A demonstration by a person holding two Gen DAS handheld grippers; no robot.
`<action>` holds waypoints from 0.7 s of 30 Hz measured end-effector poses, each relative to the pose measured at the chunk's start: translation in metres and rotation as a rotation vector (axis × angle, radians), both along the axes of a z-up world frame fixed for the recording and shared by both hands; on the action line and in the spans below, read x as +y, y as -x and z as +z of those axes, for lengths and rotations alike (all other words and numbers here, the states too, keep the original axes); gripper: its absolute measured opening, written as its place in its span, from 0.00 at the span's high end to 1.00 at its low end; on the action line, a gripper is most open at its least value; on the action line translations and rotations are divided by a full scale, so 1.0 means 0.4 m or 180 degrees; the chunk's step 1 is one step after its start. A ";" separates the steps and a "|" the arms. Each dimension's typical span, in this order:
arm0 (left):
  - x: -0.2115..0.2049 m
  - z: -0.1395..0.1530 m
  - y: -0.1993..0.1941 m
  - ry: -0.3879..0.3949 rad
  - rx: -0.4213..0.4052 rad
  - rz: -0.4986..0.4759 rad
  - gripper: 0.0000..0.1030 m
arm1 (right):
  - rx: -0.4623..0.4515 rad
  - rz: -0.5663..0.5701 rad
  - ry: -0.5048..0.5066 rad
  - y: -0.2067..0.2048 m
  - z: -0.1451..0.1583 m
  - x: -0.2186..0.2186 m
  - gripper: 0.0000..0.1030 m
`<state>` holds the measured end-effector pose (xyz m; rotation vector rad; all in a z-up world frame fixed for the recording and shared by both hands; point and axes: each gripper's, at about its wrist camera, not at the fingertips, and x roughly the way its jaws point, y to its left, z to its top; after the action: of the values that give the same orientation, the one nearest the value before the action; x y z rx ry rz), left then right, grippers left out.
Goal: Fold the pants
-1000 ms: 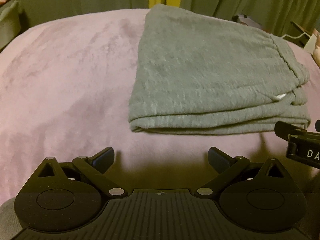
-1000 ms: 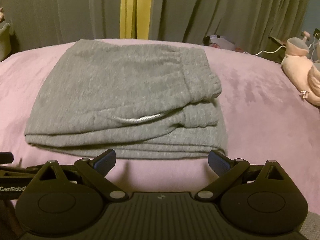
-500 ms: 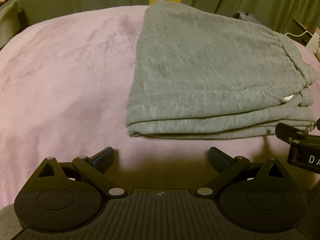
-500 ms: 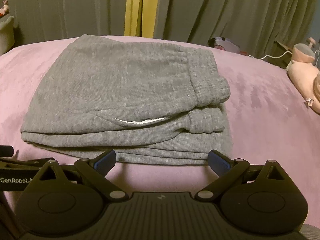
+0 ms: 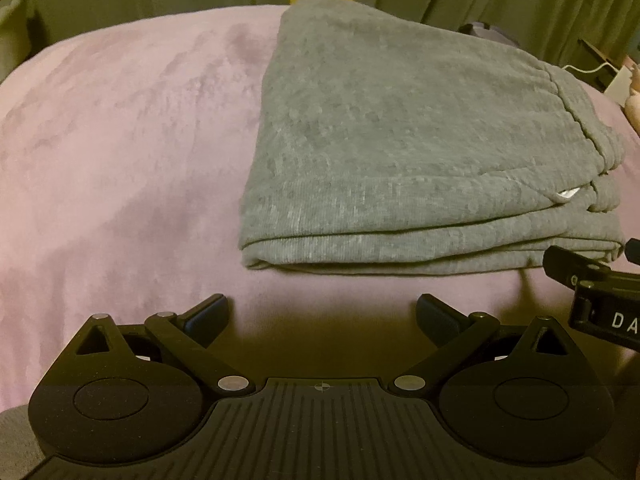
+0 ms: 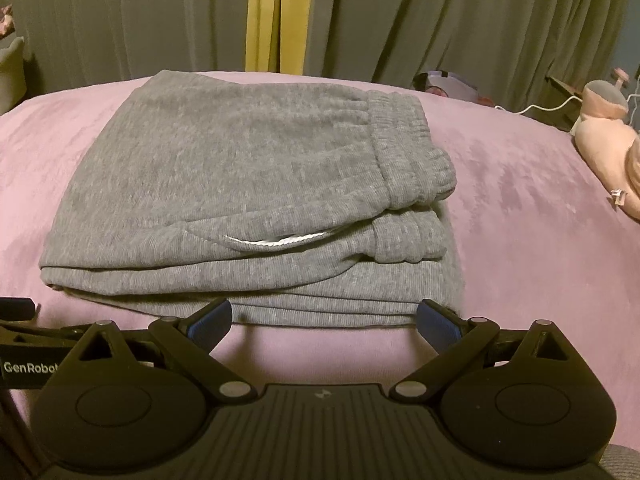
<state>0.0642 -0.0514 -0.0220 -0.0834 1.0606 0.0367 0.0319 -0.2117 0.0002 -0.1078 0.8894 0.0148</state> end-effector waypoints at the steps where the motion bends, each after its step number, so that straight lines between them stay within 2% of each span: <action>1: 0.001 0.000 0.001 0.0019 0.0001 0.0006 0.01 | -0.0002 0.0005 0.0008 0.000 0.000 0.001 0.04; 21: 0.001 -0.002 -0.001 0.0016 0.0016 -0.0012 0.01 | 0.0022 0.0005 -0.0006 0.002 -0.002 -0.002 0.04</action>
<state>0.0645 -0.0511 -0.0228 -0.0858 1.0659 0.0309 0.0310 -0.2125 -0.0006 -0.1067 0.8961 0.0176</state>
